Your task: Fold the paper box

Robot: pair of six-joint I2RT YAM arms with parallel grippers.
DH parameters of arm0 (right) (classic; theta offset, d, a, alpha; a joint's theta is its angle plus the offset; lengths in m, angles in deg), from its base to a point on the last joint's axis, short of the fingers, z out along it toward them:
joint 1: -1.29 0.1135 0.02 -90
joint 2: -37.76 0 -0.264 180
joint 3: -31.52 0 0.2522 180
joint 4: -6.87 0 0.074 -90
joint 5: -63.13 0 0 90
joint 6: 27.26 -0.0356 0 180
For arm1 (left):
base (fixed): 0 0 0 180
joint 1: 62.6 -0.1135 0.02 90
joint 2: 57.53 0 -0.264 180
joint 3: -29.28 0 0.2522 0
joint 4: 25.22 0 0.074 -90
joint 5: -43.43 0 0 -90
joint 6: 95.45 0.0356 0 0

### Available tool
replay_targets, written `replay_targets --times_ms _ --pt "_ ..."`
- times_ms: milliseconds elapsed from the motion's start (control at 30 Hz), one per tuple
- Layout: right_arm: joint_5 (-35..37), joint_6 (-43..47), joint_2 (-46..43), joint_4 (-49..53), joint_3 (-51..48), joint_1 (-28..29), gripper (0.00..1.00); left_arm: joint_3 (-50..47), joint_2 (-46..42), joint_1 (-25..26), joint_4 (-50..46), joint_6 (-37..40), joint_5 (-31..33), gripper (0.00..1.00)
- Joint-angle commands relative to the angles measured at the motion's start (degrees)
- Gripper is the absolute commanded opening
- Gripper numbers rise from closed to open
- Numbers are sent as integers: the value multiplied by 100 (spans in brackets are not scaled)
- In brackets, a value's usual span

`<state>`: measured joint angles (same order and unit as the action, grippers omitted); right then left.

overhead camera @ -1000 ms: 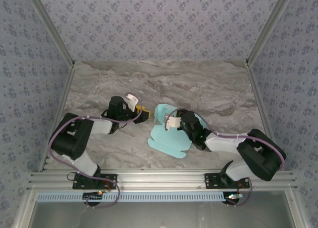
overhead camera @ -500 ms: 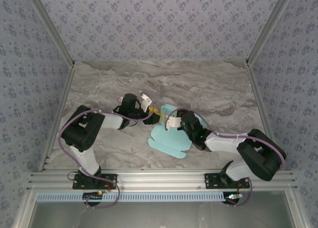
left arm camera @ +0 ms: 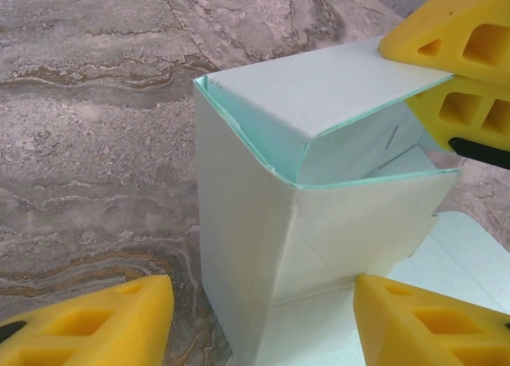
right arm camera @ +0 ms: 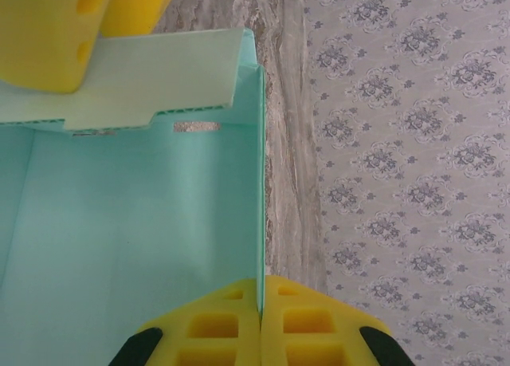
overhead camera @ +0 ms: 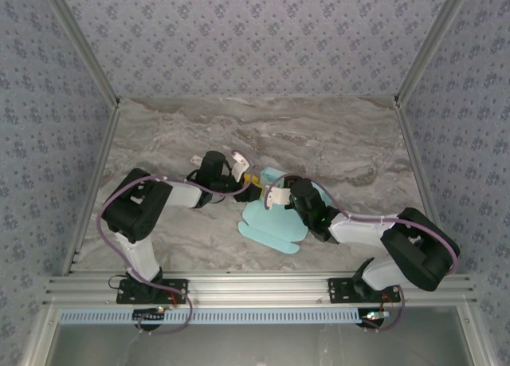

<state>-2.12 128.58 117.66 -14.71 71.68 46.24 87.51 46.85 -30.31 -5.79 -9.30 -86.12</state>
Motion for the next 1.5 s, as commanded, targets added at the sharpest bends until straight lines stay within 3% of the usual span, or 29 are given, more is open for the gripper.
replay_targets --times_ms 0,333,700,900,1200,1467 --pt "-40 -61 -104 244 57 67 0 185 126 89 82 135 96 62" --pt "-135 -157 -170 312 57 62 0 153 188 264 307 42 1102 66" --pt "-173 -273 -166 366 48 66 0 140 251 267 636 -70 986 70" --pt "-203 -316 -168 394 40 53 0 125 275 271 689 -224 1689 64" --pt "-260 -410 -176 468 41 41 0 -10 283 269 980 -284 1907 61" --pt "-304 -488 -185 477 61 39 0 60 412 353 892 -191 2306 51"
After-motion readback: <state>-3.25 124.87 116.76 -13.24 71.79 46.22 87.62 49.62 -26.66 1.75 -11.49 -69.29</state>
